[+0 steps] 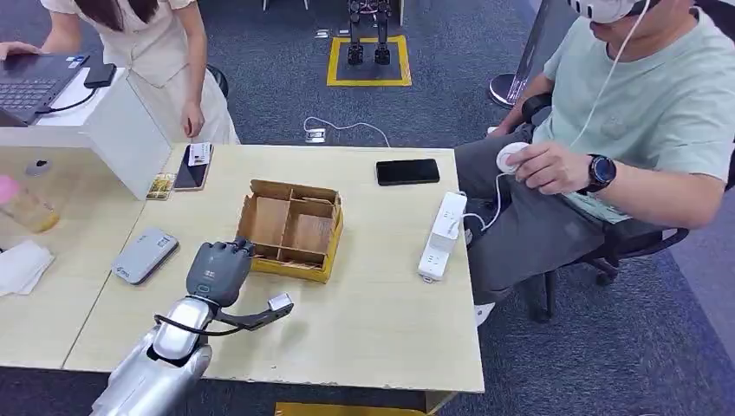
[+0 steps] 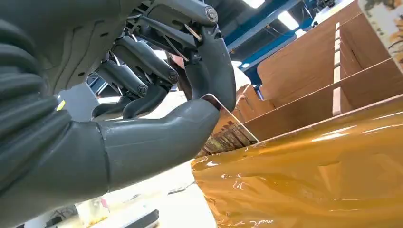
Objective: Pass the card to the sensor for recognition and then transmit it.
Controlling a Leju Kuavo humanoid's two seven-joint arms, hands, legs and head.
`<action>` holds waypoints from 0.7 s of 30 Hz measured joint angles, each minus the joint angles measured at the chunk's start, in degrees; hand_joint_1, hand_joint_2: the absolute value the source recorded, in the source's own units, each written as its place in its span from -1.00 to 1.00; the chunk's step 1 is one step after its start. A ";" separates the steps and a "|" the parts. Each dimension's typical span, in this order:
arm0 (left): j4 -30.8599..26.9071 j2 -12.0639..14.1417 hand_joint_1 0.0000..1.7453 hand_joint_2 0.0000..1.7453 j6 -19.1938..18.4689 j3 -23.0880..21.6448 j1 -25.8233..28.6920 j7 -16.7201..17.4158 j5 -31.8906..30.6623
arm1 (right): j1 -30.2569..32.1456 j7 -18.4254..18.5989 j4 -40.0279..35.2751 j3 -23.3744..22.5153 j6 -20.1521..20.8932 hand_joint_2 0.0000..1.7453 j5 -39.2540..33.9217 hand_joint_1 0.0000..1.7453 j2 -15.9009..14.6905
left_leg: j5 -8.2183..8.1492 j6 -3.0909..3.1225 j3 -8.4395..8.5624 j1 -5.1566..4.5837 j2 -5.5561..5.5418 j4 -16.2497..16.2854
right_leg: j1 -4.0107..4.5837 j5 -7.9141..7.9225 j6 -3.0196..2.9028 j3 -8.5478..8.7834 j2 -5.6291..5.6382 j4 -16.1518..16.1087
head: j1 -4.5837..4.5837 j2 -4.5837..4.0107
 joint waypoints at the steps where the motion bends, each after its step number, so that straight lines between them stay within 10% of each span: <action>1: 0.00 -0.02 1.00 1.00 0.00 0.02 0.01 0.00 0.00 | 0.00 0.00 0.00 0.00 0.00 1.00 0.00 -1.00 0.02 | 0.00 0.00 0.00 0.00 0.00 0.00 | 0.00 0.00 0.00 0.00 0.00 0.00 | 0.00 0.00; 14: 0.02 -0.11 1.00 1.00 0.31 0.68 0.38 -1.12 0.00 | 0.00 0.00 0.00 0.00 0.00 1.00 0.00 -1.00 0.02 | 0.00 0.00 0.02 0.00 0.00 0.00 | 0.00 0.00 0.00 0.00 0.00 0.00 | 0.02 0.00; 21: -2.03 -1.73 1.00 1.00 -0.24 7.23 0.33 -8.39 0.13 | 0.02 0.00 0.00 -0.09 0.02 1.00 0.00 -1.00 0.02 | 0.02 0.02 0.02 0.01 0.01 0.00 | 0.00 0.00 0.00 0.00 0.01 0.00 | 0.00 0.00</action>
